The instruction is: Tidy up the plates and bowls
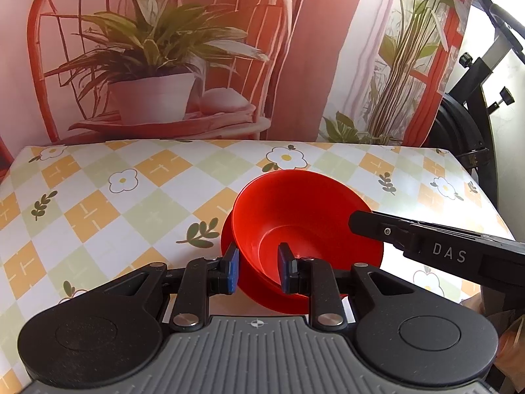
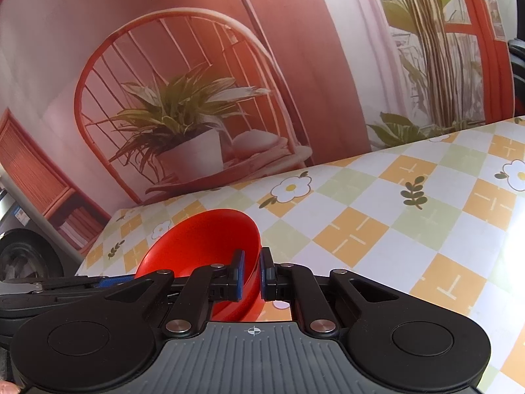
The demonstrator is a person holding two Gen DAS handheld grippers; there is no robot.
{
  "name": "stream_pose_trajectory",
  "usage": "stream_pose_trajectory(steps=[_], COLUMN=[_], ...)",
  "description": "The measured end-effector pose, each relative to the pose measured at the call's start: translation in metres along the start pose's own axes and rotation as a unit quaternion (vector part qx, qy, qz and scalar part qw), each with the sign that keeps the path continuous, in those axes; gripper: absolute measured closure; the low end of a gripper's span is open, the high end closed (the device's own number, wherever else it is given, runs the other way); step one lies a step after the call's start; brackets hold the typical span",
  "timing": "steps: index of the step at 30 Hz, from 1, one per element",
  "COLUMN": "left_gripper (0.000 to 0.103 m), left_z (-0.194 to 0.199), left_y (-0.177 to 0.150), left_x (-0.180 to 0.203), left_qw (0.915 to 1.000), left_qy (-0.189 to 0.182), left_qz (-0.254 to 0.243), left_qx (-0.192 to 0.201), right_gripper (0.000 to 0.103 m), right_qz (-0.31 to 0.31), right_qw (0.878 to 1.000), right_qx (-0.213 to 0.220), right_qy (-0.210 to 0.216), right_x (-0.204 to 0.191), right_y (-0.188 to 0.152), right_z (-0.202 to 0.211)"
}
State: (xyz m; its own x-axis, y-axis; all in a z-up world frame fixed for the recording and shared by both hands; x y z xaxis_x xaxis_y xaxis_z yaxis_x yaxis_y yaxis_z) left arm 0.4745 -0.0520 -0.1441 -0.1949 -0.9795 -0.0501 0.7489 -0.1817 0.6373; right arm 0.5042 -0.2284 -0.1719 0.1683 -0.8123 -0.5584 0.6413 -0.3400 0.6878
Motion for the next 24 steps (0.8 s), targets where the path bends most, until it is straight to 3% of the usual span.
stream_pose_trajectory(steps=[14, 17, 24], left_gripper=[0.075, 0.063, 0.063], left_z=[-0.003, 0.000, 0.015], left_y=[-0.001, 0.000, 0.002], left_x=[0.002, 0.002, 0.000], left_qw=[0.9999, 0.9999, 0.9997], left_qy=[0.009, 0.016, 0.020], left_qz=[0.003, 0.004, 0.013], left_qx=[-0.003, -0.002, 0.008], right_gripper=[0.092, 0.090, 0.090], right_qz=[-0.005, -0.007, -0.011], right_qw=[1.000, 1.000, 1.000], right_qx=[-0.010, -0.007, 0.009], right_qy=[-0.013, -0.014, -0.016], right_x=[-0.001, -0.002, -0.008], right_y=[-0.005, -0.005, -0.003], right_z=[0.001, 0.006, 0.028])
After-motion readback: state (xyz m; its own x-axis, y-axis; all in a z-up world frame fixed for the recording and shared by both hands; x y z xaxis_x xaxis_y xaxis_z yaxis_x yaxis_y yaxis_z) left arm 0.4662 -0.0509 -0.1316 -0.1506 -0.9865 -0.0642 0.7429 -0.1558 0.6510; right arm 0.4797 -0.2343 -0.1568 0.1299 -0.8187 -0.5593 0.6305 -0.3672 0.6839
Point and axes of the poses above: each gripper's, at about its wrist camera, not at the fingertips, and z roughly against the way its jaws point, x to its right, y to its top, the point moved 1 cm from there along -z, roughly the way its jaws point, and after that the axes turned 12 degrees about y, right-handed, at the moved point
